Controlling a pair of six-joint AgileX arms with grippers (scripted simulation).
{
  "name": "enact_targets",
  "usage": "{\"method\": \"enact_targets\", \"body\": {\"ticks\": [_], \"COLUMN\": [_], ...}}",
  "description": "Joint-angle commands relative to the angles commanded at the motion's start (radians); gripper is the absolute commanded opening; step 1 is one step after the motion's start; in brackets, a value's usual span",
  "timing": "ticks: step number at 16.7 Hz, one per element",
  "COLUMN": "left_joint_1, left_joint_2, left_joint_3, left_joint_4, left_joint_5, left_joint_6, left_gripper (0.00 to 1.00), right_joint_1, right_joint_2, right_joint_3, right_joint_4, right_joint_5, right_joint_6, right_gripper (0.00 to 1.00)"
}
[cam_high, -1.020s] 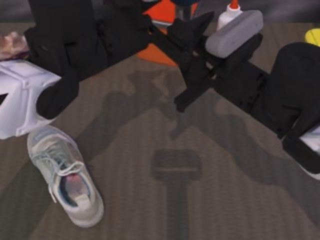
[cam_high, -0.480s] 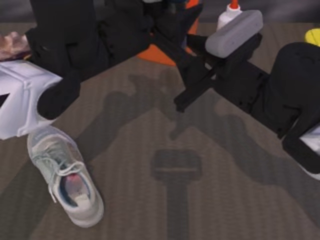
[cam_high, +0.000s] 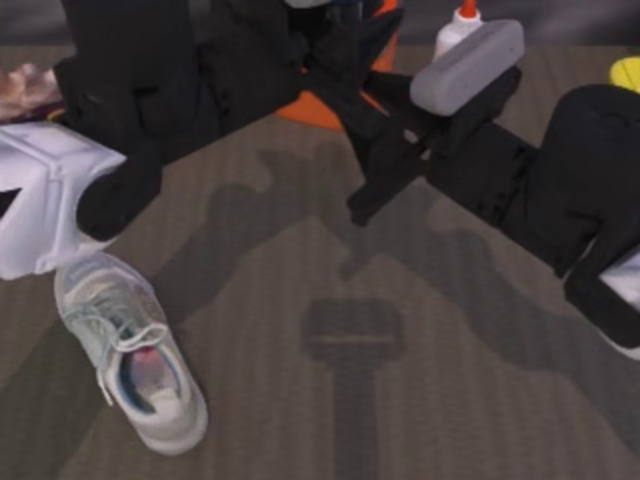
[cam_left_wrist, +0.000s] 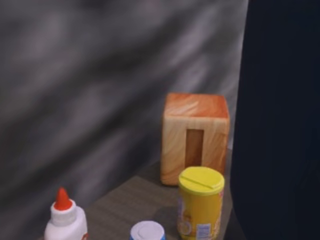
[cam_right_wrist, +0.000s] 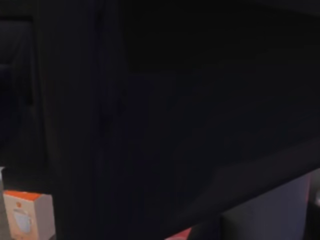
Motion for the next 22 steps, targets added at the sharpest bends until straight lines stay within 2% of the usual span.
{"method": "enact_targets", "body": {"ticks": [2, 15, 22], "left_joint_1": [0.000, 0.000, 0.000], "left_joint_2": [0.000, 0.000, 0.000], "left_joint_3": [0.000, 0.000, 0.000], "left_joint_4": [0.000, 0.000, 0.000], "left_joint_5": [0.000, 0.000, 0.000], "left_joint_6": [0.000, 0.000, 0.000], "left_gripper": [0.00, 0.00, 0.00], "right_joint_1": [0.000, 0.000, 0.000], "right_joint_2": [0.000, 0.000, 0.000], "right_joint_3": [0.000, 0.000, 0.000], "right_joint_4": [0.000, 0.000, 0.000], "right_joint_5": [0.000, 0.000, 0.000], "right_joint_6": [0.000, 0.000, 0.000], "right_gripper": [0.00, 0.98, 1.00]}}
